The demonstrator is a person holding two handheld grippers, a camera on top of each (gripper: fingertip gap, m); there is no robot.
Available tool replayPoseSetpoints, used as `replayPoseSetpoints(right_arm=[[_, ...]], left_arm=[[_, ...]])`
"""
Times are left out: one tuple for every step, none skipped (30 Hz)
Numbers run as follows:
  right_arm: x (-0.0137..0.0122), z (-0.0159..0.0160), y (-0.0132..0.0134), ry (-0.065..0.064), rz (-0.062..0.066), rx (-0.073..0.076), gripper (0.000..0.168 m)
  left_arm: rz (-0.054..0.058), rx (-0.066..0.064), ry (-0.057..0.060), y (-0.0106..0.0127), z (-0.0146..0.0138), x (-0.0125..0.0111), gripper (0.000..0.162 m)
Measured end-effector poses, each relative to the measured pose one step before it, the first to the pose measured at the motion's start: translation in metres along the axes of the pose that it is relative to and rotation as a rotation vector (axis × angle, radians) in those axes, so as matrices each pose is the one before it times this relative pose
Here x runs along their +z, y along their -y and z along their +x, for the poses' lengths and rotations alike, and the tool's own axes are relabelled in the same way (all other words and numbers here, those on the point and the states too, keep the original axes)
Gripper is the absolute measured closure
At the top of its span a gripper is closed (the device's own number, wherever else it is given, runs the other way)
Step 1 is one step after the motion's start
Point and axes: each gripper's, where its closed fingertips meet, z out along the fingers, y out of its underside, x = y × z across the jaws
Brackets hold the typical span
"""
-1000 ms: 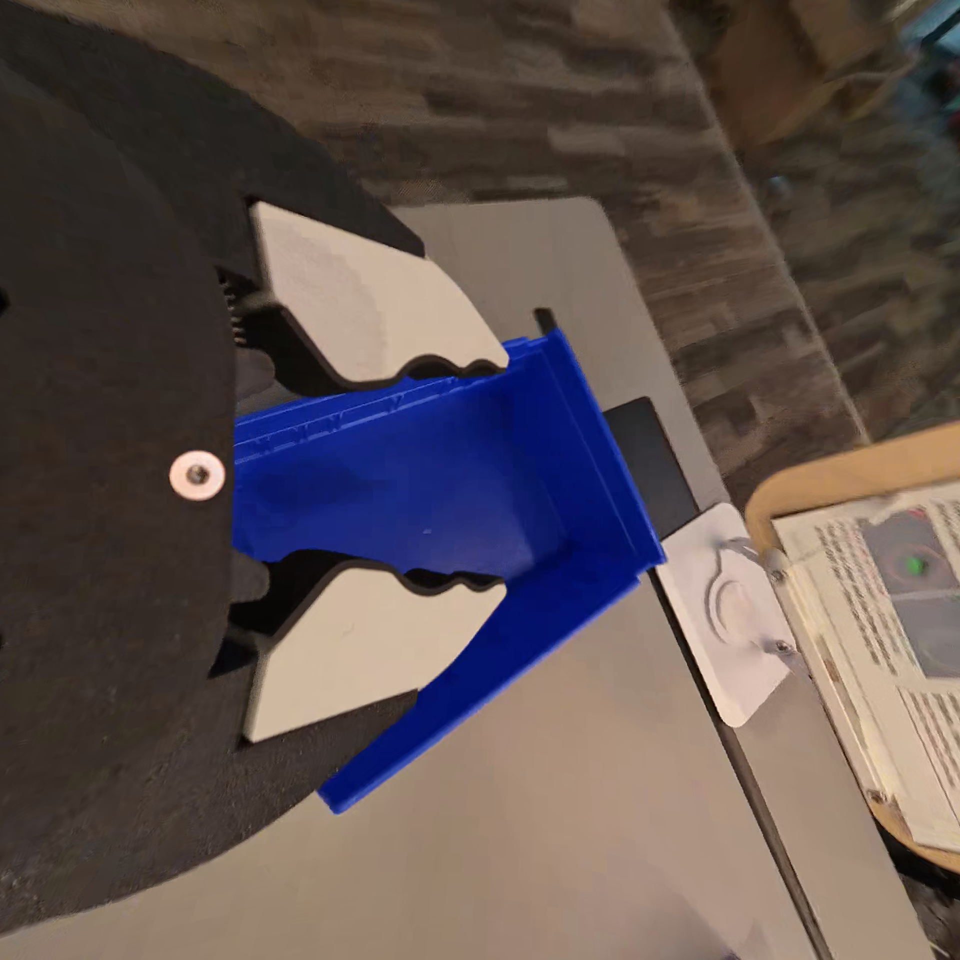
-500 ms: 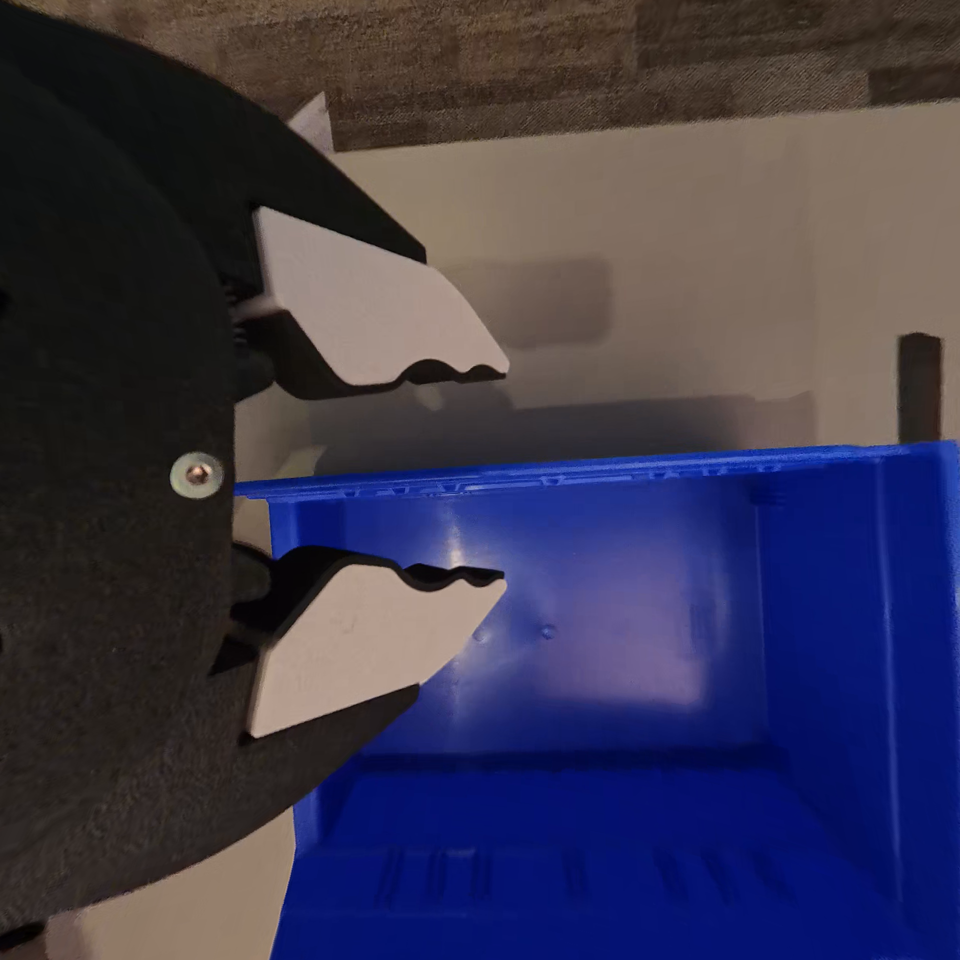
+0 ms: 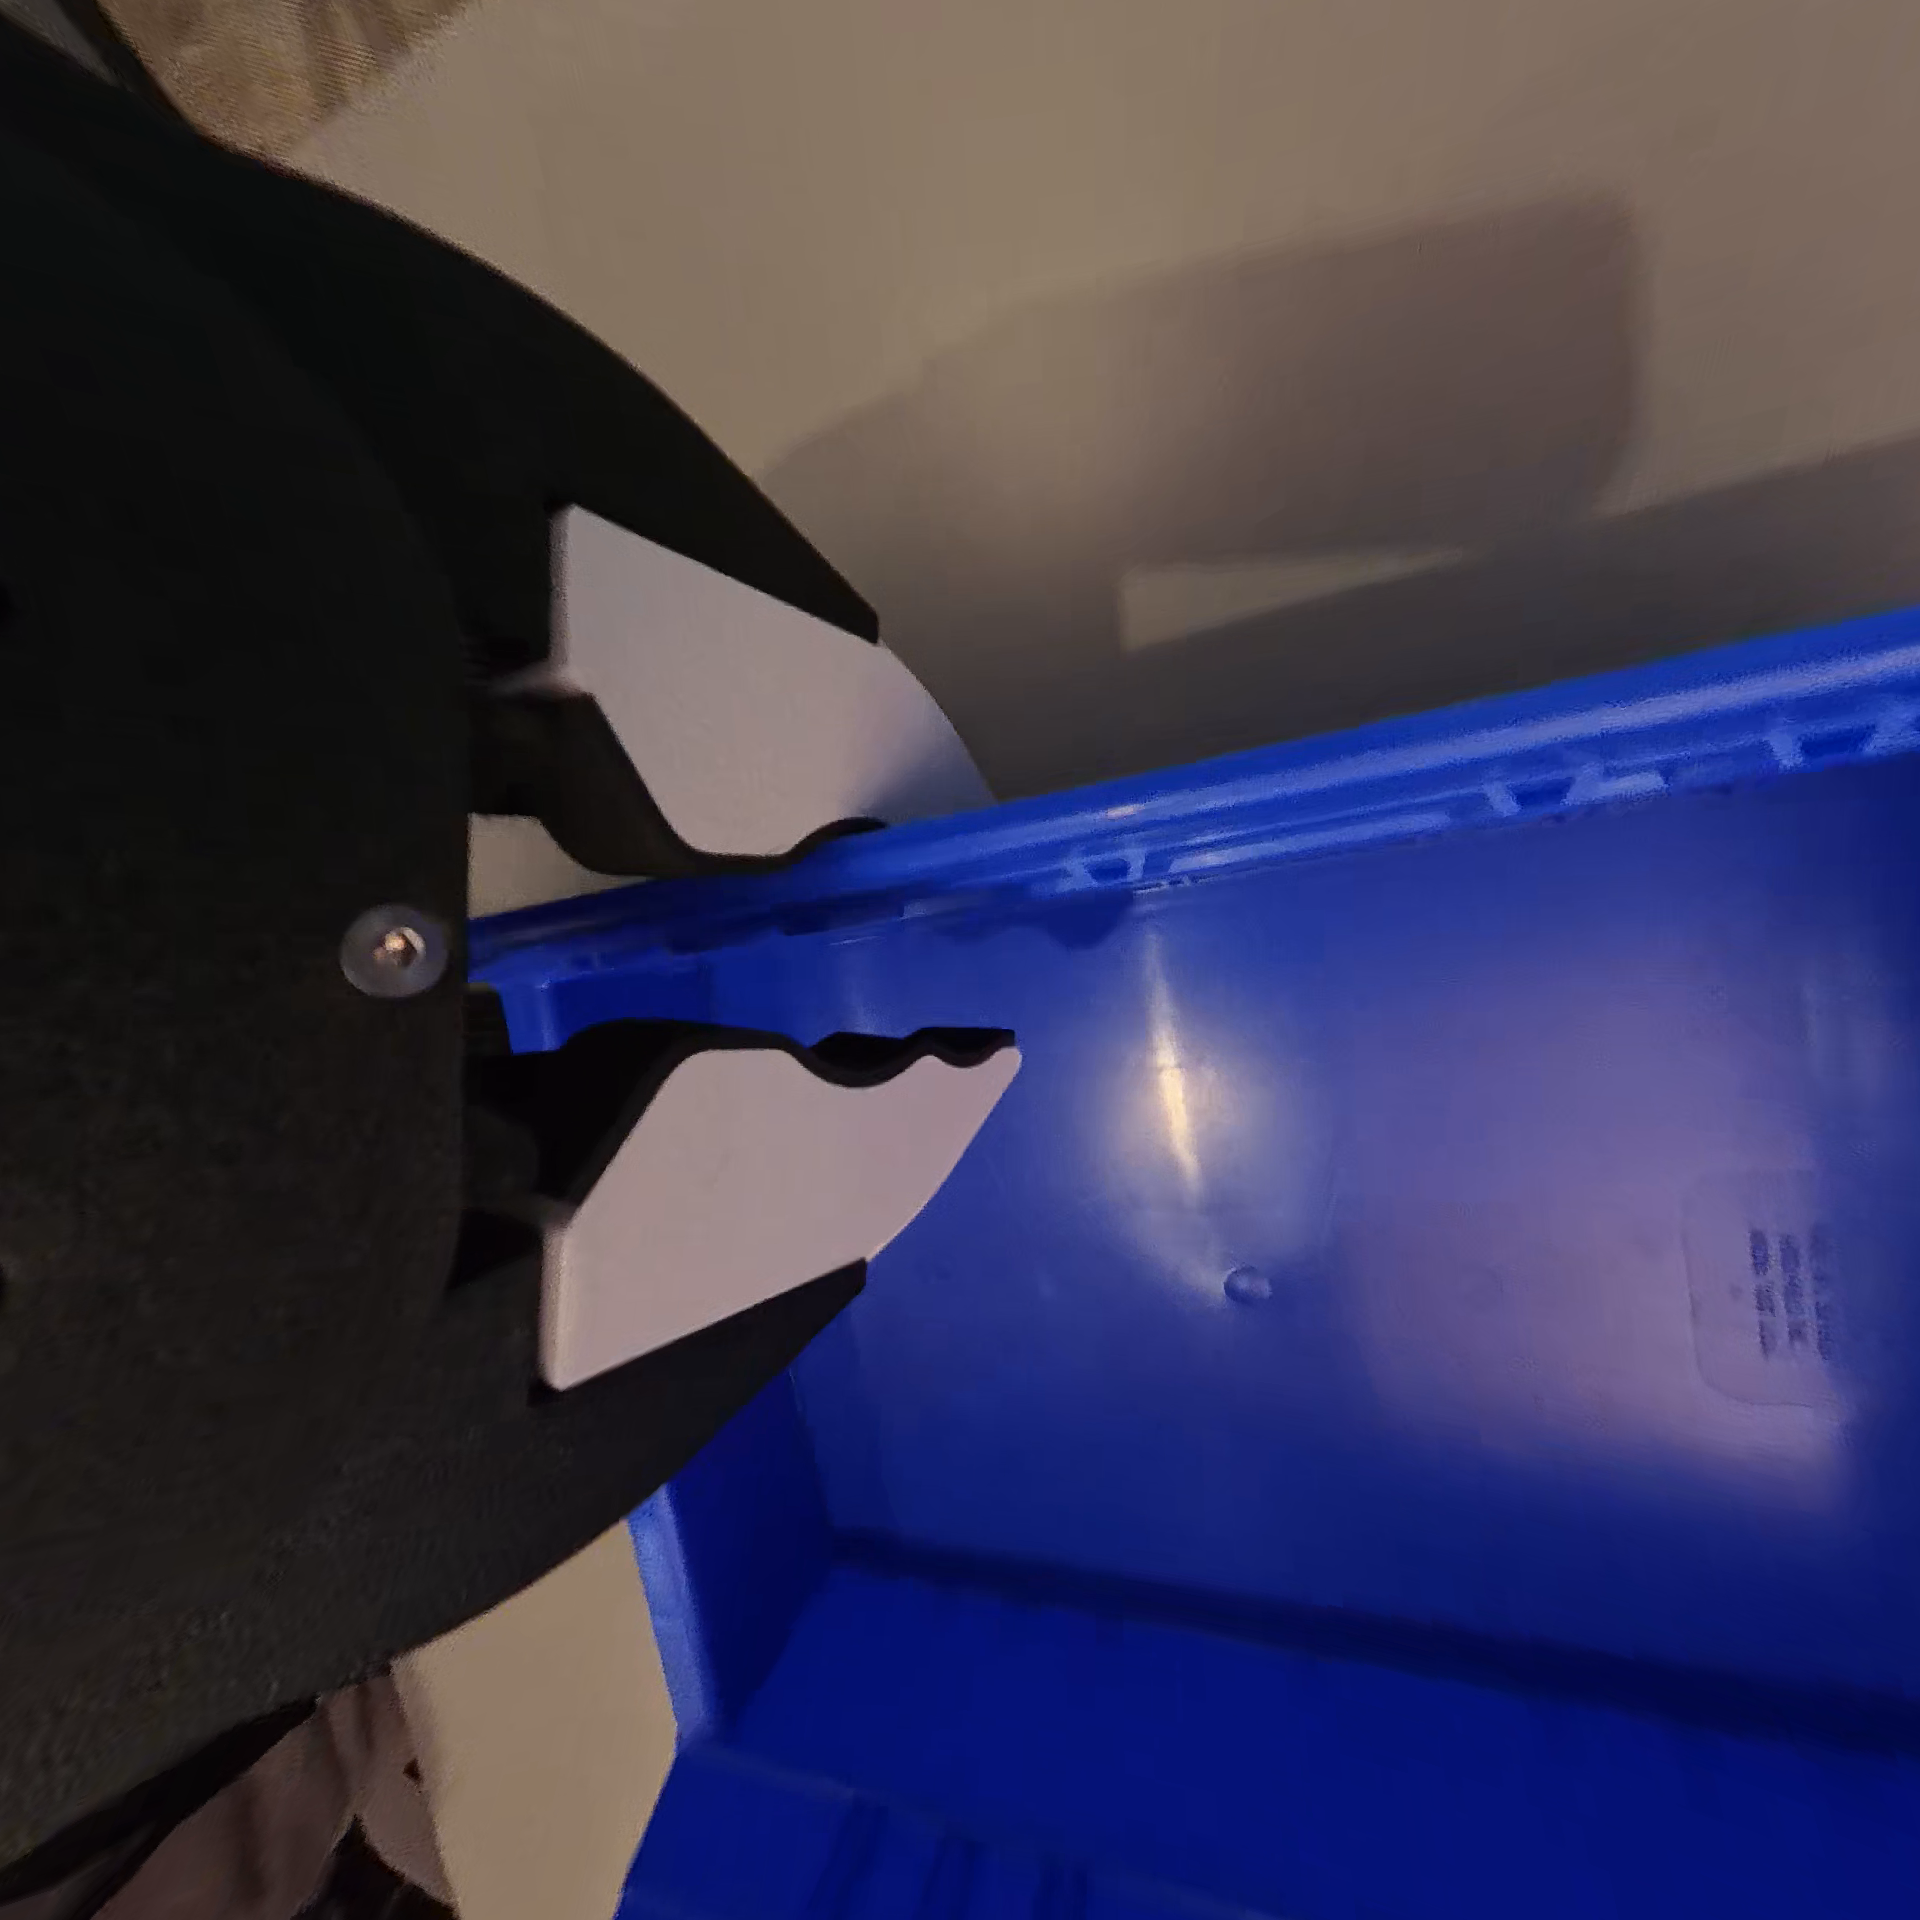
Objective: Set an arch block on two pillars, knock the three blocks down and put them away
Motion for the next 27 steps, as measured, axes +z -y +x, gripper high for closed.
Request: replayPoseSetpoints(right_arm=[[0.00144,-0.00556,0.00130,0.0050,-0.0085,-0.0019,0.161],[0.00151,-0.00560,0.00117,-0.0005,-0.0115,-0.0074,0.161],[0.00137,-0.00565,0.00112,-0.0047,-0.0129,-0.0060,0.161],[0.00134,-0.00580,0.00106,-0.0066,-0.0152,-0.0038,0.161],[0.00118,-0.00586,0.00099,-0.0100,-0.0152,-0.0044,0.162],[0.00109,-0.00590,0.00098,-0.0126,-0.0161,-0.0074,0.162],[0.00100,-0.00606,0.00096,-0.0153,-0.0160,-0.0102,0.162],[0.00093,-0.00604,0.00090,-0.0188,-0.0162,-0.0141,0.162],[0.00073,-0.00623,0.00124,-0.0234,-0.0162,-0.0210,0.162],[0.00067,-0.00689,0.00152,-0.0221,-0.0140,-0.0212,0.162],[0.00064,-0.00864,0.00172,-0.0050,-0.0104,-0.0098,0.161],[0.00069,-0.01072,0.00217,0.0147,-0.0061,-0.0055,0.162],[0.00091,-0.01162,0.00236,0.0192,-0.0032,-0.0126,0.162],[0.00092,-0.01124,0.00210,0.0125,-0.0047,-0.0198,0.163],[0.00090,-0.01025,0.00181,0.0032,-0.0064,-0.0223,0.162],[0.00077,-0.00934,0.00150,-0.0033,-0.0076,-0.0265,0.162],[0.00057,-0.00852,0.00127,-0.0056,-0.0082,-0.0288,0.161],[0.00041,-0.00797,0.00089,-0.0008,-0.0063,-0.0279,0.161],[0.00030,-0.00726,0.00023,0.0062,-0.0077,-0.0224,0.161],[0.00024,-0.00370,-0.00093,-0.0028,-0.0123,-0.0097,0.159],[-0.00029,0.00053,-0.00102,-0.0155,-0.0095,-0.0060,0.158],[0.00010,0.00115,0.00059,-0.0088,0.0002,-0.0092,0.156],[0.00008,0.00216,0.00333,-0.0084,0.0165,-0.0056,0.154],[0.00011,0.00346,0.00707,-0.0119,0.0368,0.0072,0.153],[0.00056,0.00561,0.00831,-0.0246,0.0400,0.0214,0.150],[0.00200,0.00479,0.00663,-0.0240,0.0269,0.0157,0.144],[0.00358,0.00165,0.00373,-0.0102,0.0095,-0.0009,0.140]], left_arm=[[-0.0002,0.0216,-0.0170,0.00223,0.01077,0.00211,0.133],[-0.0033,0.0309,0.0000,0.00232,0.00977,0.00243,0.133],[-0.0059,0.0359,0.0081,0.00218,0.00966,0.00261,0.132],[-0.0073,0.0319,0.0093,0.00233,0.00994,0.00237,0.132],[-0.0056,0.0261,0.0022,0.00244,0.01079,0.00240,0.132],[-0.0022,0.0268,-0.0044,0.00297,0.01187,0.00217,0.132],[-0.0018,0.0336,-0.0038,0.00294,0.01185,0.00233,0.133],[-0.0018,0.0389,0.0004,0.00297,0.01136,0.00244,0.133],[-0.0010,0.0391,0.0061,0.00334,0.01049,0.00241,0.133],[0.0042,0.0344,0.0033,0.00435,0.01069,0.00221,0.131],[0.0094,0.0248,-0.0004,0.00505,0.01044,0.00205,0.128],[0.0088,0.0207,-0.0043,0.00486,0.01042,0.00211,0.125],[0.0107,0.0218,-0.0044,0.00488,0.00990,0.00188,0.123],[0.0093,0.0201,-0.0046,0.00436,0.00914,0.00176,0.122],[0.0038,0.0134,-0.0009,0.00294,0.00729,0.00160,0.122],[0.0025,0.0219,-0.0006,0.00227,0.00645,0.00124,0.122],[-0.0006,0.0230,-0.0079,0.00124,0.00694,0.00089,0.122],[0.0005,0.0191,-0.0110,0.00087,0.00651,0.00076,0.122],[-0.0021,0.0174,-0.0064,0.00041,0.00531,0.00063,0.122],[-0.0068,0.0135,0.0103,-0.00052,0.00248,0.00023,0.121],[-0.0071,0.0012,0.0182,-0.00102,-0.00081,-0.00027,0.119],[-0.0034,-0.0067,0.0029,-0.00053,-0.00027,0.00003,0.119],[-0.0018,-0.0013,-0.0065,-0.00017,0.00016,-0.00014,0.119],[-0.0031,0.0001,-0.0209,-0.00057,0.00146,-0.00076,0.119],[-0.0065,-0.0037,-0.0352,-0.00160,0.00285,-0.00098,0.118],[-0.0034,0.0003,-0.0399,-0.00121,0.00354,-0.00205,0.116],[0.0106,0.0004,-0.0284,0.00038,0.00233,-0.00360,0.114]])
